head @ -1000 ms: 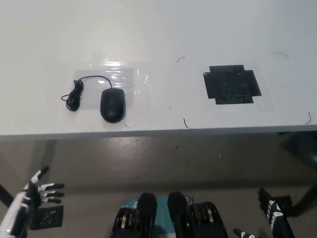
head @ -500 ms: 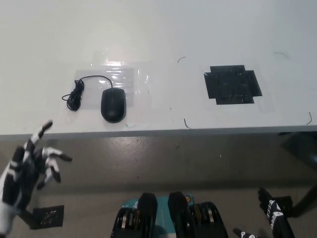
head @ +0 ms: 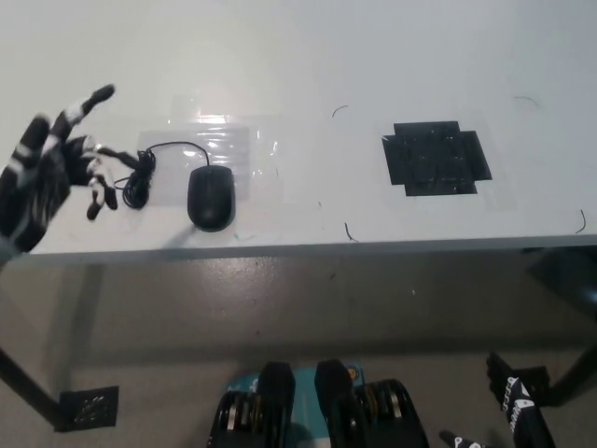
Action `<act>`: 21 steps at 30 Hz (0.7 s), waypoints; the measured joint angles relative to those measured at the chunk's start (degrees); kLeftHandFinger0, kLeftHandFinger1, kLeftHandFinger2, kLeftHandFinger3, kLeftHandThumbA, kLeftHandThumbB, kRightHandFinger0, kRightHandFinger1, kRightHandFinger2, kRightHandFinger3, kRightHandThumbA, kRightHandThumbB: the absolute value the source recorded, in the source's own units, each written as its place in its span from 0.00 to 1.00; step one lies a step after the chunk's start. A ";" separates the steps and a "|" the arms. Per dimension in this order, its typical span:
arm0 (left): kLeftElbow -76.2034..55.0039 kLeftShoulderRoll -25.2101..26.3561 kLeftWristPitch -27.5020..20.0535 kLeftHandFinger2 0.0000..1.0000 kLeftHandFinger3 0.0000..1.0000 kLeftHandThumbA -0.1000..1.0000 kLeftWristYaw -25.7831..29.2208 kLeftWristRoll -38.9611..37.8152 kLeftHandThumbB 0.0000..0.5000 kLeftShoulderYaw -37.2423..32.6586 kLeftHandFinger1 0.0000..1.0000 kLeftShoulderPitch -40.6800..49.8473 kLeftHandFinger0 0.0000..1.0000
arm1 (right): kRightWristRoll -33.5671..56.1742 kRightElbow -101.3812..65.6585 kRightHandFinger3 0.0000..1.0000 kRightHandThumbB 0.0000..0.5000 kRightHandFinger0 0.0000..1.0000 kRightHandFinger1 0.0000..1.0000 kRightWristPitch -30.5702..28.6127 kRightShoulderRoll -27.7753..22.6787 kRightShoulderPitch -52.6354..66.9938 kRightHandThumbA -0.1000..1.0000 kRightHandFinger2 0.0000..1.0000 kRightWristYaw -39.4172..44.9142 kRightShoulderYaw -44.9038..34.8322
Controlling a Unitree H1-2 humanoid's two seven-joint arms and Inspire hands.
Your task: The robot uses left hand to click on the left button of the black mouse, which is placed on the left area of the table
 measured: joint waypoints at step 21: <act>29.66 8.18 9.63 0.27 1.00 1.00 -13.12 1.51 0.65 -23.70 0.00 -28.91 0.00 | 0.06 0.08 1.00 0.40 1.00 1.00 -0.11 -0.16 -0.04 1.00 1.00 0.08 -0.03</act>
